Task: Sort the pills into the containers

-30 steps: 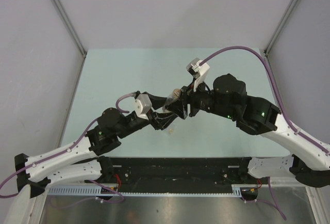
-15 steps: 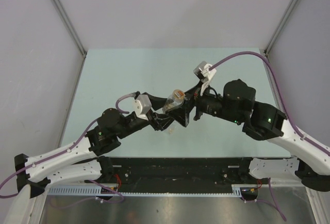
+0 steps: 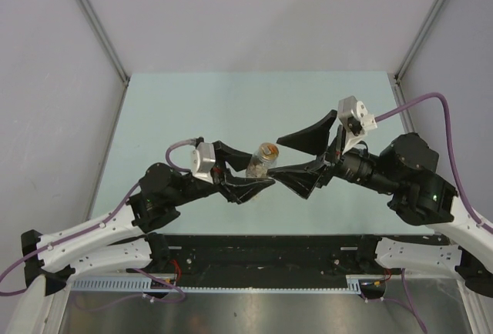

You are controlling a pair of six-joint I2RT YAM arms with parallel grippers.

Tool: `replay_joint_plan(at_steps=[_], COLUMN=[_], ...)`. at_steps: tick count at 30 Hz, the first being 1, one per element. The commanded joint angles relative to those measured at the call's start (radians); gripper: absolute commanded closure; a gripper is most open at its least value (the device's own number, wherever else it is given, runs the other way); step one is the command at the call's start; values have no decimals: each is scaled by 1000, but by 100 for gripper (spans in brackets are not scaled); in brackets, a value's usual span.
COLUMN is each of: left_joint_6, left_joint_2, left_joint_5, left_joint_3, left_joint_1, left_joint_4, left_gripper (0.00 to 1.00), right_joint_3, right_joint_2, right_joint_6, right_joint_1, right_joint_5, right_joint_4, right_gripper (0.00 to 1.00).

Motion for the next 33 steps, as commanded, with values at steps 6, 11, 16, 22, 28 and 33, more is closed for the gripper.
replay_joint_plan(at_steps=[6,11,16,22,28,33], left_joint_6=[-51,-52,-54,-56,-59,-60], left_joint_2=[-5,-5,-1,4,4,4], left_joint_5=[210,242,245,244,242,239], left_joint_3=[23,25,23,22,22,17], left_joint_1=[-13,-18,-21,-21,-19,-21], left_joint_4=[125,133,136,140,145,145], left_gripper=[100,100,100,100,100,100], right_joint_3=[-13,-25,-30,-32,-33,-33], right_joint_2=[-1,-6,-4,0,5,6], right_joint_6=[-83,-95,-89,-89,-95,-101], right_joint_1=[4,5,8,16,36,50], right_joint_5=[-139,-199,-216,-216,-216,-204], right_joint_4=[86,110,126,120,126,127], right_gripper=[27,38,51,50,49,75])
